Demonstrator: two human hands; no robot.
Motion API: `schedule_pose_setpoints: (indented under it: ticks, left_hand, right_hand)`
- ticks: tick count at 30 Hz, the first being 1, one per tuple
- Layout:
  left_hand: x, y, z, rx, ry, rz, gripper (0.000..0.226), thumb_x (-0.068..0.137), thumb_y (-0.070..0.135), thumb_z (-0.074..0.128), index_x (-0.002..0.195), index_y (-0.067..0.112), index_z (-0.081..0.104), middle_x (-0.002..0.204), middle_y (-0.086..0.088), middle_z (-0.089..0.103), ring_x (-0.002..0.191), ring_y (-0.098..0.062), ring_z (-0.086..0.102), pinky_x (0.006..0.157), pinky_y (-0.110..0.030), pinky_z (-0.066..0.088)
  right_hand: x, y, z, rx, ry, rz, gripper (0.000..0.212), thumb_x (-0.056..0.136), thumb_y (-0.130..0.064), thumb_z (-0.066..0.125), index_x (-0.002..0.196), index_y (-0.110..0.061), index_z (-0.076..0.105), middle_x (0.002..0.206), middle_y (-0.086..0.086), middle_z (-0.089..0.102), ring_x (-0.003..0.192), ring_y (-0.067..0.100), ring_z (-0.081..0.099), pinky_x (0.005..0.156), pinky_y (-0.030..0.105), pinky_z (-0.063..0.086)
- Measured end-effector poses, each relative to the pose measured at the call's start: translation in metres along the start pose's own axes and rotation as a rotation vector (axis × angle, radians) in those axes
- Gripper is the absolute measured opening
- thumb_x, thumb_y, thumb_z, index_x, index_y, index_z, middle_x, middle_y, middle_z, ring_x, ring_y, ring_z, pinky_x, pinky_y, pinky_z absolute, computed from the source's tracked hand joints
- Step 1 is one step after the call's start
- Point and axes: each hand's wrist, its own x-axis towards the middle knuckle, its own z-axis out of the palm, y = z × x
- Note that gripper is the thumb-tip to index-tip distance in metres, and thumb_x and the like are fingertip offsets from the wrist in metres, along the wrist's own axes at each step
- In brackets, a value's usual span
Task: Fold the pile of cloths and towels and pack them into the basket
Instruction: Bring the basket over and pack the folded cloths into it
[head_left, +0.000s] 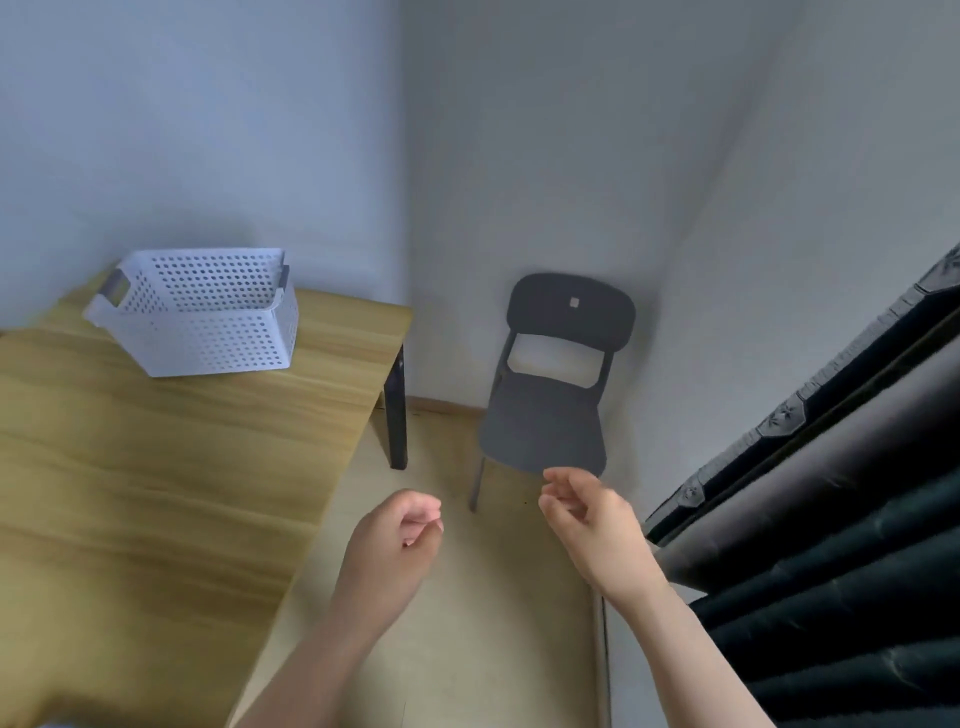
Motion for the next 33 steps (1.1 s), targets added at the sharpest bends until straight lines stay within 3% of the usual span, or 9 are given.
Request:
schedule_pose_setpoints:
  ticks: [4,10,14,18,21,26,33]
  left_hand:
    - [0.049,0.001,-0.002,-0.018,0.053,-0.031,0.019,0.085,0.008,0.06,0.09,0.026,0.065,0.092,0.012,0.069,0.086,0.003,0.063,0.081,-0.018,0.048]
    - [0.146,0.001,-0.035,0.006,0.106,-0.031,0.015,0.087,0.013,0.059,0.092,0.026,0.066,0.092,0.014,0.068,0.085,0.008,0.06,0.065,-0.002,0.041]
    - [0.211,0.008,-0.074,-0.001,0.132,-0.047,0.012,0.088,0.016,0.059,0.093,0.024,0.066,0.088,0.015,0.067,0.085,0.004,0.061,0.067,-0.007,0.04]
    - [0.251,0.009,-0.099,0.017,0.159,-0.061,0.011,0.089,0.015,0.057,0.091,0.024,0.064,0.08,0.013,0.067,0.078,0.01,0.059,0.064,-0.008,0.042]
    - [0.274,0.004,-0.115,0.027,0.201,-0.085,0.011,0.089,0.019,0.059,0.094,0.027,0.064,0.09,0.014,0.066,0.082,0.007,0.059,0.064,-0.008,0.043]
    - [0.327,-0.01,-0.144,0.011,0.305,-0.139,0.011,0.087,0.017,0.062,0.093,0.027,0.063,0.088,0.014,0.066,0.082,0.003,0.06,0.066,-0.011,0.045]
    - [0.408,-0.017,-0.177,-0.009,0.47,-0.23,0.012,0.085,0.016,0.063,0.09,0.027,0.063,0.087,0.012,0.067,0.082,-0.001,0.062,0.068,-0.014,0.045]
  right_hand:
    - [0.06,-0.007,0.01,-0.02,-0.062,-0.035,0.025,0.092,-0.02,0.057,0.117,-0.024,0.058,0.102,-0.015,0.063,0.094,-0.007,0.059,0.073,0.001,0.041]
    - [0.161,-0.044,0.044,-0.05,-0.1,-0.101,0.028,0.094,-0.024,0.054,0.121,-0.022,0.057,0.106,-0.014,0.062,0.099,-0.002,0.058,0.08,0.008,0.043]
    - [0.231,-0.091,0.068,-0.051,-0.116,-0.125,0.027,0.093,-0.024,0.055,0.12,-0.022,0.058,0.105,-0.014,0.063,0.099,-0.002,0.058,0.089,0.016,0.045]
    - [0.276,-0.121,0.092,-0.064,-0.17,-0.129,0.026,0.093,-0.024,0.055,0.12,-0.024,0.058,0.106,-0.013,0.063,0.1,-0.001,0.058,0.091,0.02,0.045]
    - [0.309,-0.137,0.11,-0.086,-0.229,-0.132,0.022,0.093,-0.025,0.055,0.115,-0.03,0.057,0.103,-0.015,0.062,0.1,0.0,0.058,0.092,0.023,0.046]
    - [0.38,-0.162,0.146,-0.084,-0.33,-0.204,0.026,0.093,-0.024,0.057,0.119,-0.025,0.057,0.104,-0.014,0.061,0.095,-0.007,0.055,0.073,0.004,0.04]
    - [0.482,-0.2,0.197,-0.061,-0.482,-0.258,0.028,0.092,-0.025,0.058,0.12,-0.024,0.058,0.107,-0.009,0.061,0.097,-0.002,0.057,0.081,0.012,0.044]
